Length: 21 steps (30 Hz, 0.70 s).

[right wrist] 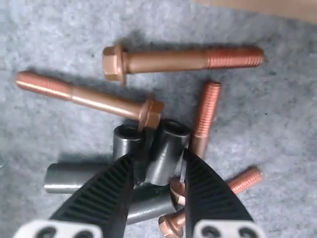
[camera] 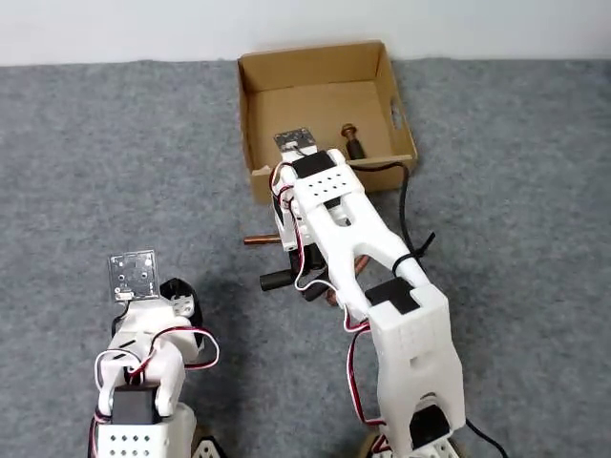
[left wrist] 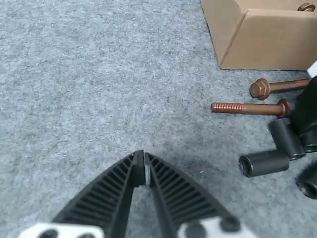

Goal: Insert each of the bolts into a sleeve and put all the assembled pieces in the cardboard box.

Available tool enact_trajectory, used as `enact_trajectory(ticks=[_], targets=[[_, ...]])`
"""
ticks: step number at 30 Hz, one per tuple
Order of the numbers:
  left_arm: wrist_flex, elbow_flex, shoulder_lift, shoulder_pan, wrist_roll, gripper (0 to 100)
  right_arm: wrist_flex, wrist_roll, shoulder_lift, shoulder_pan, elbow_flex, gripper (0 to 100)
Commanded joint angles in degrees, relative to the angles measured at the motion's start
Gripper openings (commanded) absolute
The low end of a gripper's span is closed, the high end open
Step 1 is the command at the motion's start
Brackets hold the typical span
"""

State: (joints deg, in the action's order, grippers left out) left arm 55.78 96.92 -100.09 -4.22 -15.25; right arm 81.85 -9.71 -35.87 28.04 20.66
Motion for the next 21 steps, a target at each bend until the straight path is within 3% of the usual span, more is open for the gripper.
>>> enact_trajectory(ticks=[1,8,11,21], targets=[[-0.35,-0.31,-0.09,-0.35,0.44,1,-0.75,-0.53,-0.48,-0.22,1.93,10.2],[-0.35,-0.31,-0.09,-0.35,0.44,1,-0.84,-0.53,-4.00,-0.13,1.93,9.9],[-0.35,-0.31,-0.09,-0.35,0.44,1,-0.84,-0.53,-3.82,0.40,1.93,2.0],[-0.35,-0.31,-0.09,-0.35,0.44,1,9.45,-2.99,6.81,1.63,5.10,0.8]])
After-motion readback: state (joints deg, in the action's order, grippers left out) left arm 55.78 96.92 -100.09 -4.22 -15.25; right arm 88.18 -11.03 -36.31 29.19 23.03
